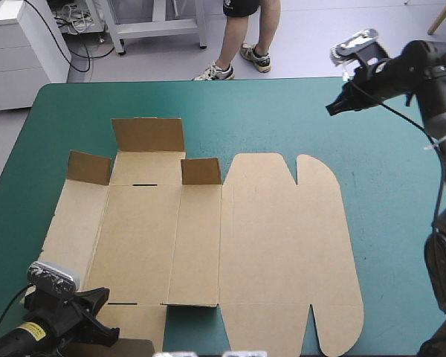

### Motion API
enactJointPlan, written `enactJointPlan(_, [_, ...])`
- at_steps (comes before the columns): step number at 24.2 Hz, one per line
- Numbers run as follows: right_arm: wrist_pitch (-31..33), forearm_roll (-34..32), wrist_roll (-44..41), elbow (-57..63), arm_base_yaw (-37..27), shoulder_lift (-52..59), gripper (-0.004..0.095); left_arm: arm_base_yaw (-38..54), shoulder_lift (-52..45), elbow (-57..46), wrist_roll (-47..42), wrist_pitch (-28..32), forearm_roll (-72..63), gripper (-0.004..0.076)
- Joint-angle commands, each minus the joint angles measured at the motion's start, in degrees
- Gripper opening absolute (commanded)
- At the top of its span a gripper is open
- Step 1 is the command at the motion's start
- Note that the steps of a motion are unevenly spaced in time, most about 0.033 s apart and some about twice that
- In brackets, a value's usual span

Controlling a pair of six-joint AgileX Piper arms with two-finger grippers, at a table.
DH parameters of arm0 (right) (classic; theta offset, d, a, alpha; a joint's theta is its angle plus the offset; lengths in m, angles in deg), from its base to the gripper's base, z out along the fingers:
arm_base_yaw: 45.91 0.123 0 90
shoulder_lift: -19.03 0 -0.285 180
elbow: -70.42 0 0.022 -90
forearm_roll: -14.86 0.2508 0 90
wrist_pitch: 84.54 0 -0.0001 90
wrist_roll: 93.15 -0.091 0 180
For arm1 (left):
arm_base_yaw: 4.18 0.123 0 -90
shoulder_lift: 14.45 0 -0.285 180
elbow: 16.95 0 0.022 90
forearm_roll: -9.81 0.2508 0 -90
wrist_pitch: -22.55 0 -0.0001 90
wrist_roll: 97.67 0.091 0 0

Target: Fold the box

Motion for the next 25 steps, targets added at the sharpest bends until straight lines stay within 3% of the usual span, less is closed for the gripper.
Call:
enactJointPlan(1, [-1.6, -0.7, -2.8, 6.0, -4.3, 9.1, 0.0181, 0.1, 0.6, 1.4, -0.3, 2.6, -1.4, -0.0008])
enactJointPlan(12, [-1.7, -1.2, -5.3, 42.4, -14.4, 36.1, -0.0019, 0.1, 0.6, 1.4, -0.3, 2.6, -1.4, -0.0008])
enactJointPlan(18, [-1.9, -0.7, -6.8, 62.0, -14.4, 54.0, -0.0021, 0.1, 0.6, 1.4, -0.8, 2.6, -1.4, -0.0008])
enactJointPlan(25, [-6.2, -1.0, -5.6, 72.0, -14.4, 62.2, -0.0021, 0.1, 1.3, 1.5, -3.3, 3.8, -1.4, -0.0008])
